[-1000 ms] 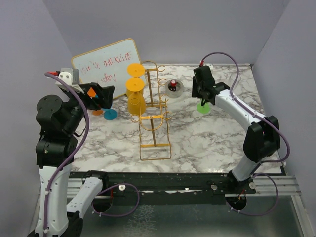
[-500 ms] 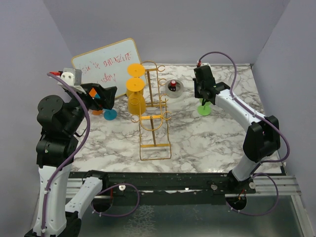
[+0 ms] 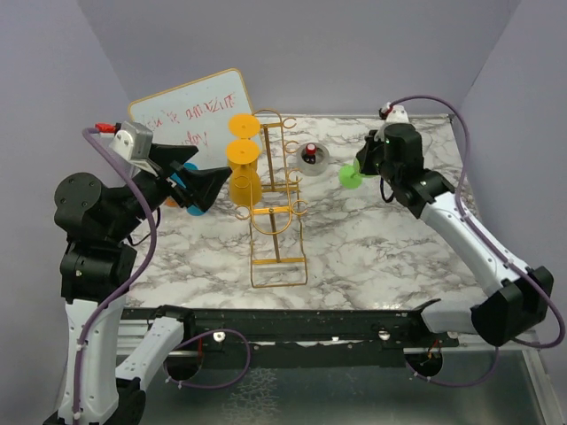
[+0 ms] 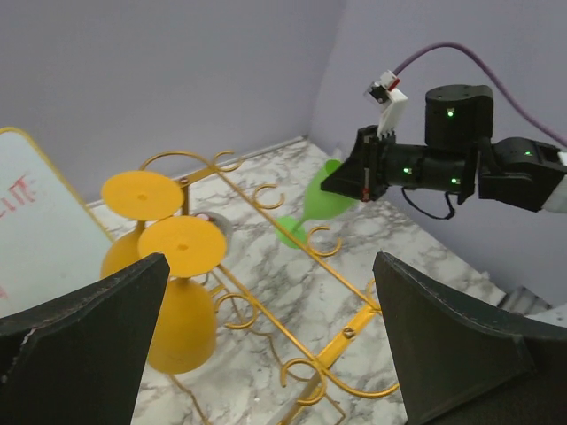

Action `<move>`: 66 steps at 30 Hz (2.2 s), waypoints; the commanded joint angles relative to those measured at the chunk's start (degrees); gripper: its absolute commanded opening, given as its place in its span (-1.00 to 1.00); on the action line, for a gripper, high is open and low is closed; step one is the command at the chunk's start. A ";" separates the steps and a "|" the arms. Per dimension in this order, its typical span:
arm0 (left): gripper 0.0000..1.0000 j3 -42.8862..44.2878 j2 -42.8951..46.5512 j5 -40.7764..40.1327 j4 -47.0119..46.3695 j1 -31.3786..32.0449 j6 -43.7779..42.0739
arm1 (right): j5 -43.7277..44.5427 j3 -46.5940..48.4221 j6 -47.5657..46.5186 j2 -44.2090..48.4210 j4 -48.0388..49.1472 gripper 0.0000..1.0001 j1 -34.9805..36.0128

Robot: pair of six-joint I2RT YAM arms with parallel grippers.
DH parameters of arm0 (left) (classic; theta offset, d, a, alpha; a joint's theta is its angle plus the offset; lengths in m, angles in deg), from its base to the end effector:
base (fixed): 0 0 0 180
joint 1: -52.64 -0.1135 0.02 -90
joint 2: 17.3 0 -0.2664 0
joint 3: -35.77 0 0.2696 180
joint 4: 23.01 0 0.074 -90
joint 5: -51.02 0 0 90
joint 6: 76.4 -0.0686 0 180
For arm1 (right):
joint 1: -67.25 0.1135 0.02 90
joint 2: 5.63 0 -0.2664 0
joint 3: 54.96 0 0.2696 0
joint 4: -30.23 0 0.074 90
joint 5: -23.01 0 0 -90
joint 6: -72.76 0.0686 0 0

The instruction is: Place the wine glass upside down on the wine glass rack

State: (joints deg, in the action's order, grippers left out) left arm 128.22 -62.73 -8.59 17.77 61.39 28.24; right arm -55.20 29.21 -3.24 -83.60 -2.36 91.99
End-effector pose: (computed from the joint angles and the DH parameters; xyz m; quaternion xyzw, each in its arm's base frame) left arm 0.1422 -0.0570 0.5150 0.1618 0.6534 -0.3170 0.6681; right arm 0.3319 0.1375 0.3404 -0.0252 0.8467 0.0915 0.5235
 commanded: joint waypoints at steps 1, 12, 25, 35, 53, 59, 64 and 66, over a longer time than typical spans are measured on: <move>0.98 -0.20 -1.50 15.04 -11.65 0.84 12.81 | -3.24 -4.76 3.35 7.54 11.59 -0.98 -0.21; 0.98 -6.00 -7.56 18.11 -36.96 2.90 34.62 | -7.21 -18.27 10.35 25.29 34.93 -0.98 -0.21; 0.98 -6.37 -12.73 -3.46 -42.31 15.65 44.98 | -14.20 -24.79 16.40 34.08 51.11 -0.98 -0.21; 0.91 -5.27 -20.47 -24.94 -47.33 31.84 47.42 | -15.36 -25.93 19.96 36.26 59.37 -0.98 -0.21; 0.21 0.21 -29.90 -45.74 -51.25 42.54 50.09 | -23.83 -25.69 23.98 35.17 68.93 -0.98 -0.21; 0.14 2.11 -32.88 -50.51 -51.77 44.64 48.03 | -26.78 -27.68 25.81 33.77 74.96 -0.98 -0.21; 0.09 2.04 -33.99 -53.68 -52.35 45.11 48.33 | -27.59 -27.62 24.60 34.16 75.25 -0.98 -0.20; 0.05 2.01 -34.38 -54.55 -52.44 45.12 48.74 | -27.77 -27.64 24.03 34.35 75.28 -0.98 -0.19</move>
State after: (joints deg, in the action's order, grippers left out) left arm 129.16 -96.24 -57.94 -32.94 106.31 76.78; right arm -80.07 1.84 21.28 -50.19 69.27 91.92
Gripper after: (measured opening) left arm 0.546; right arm 0.023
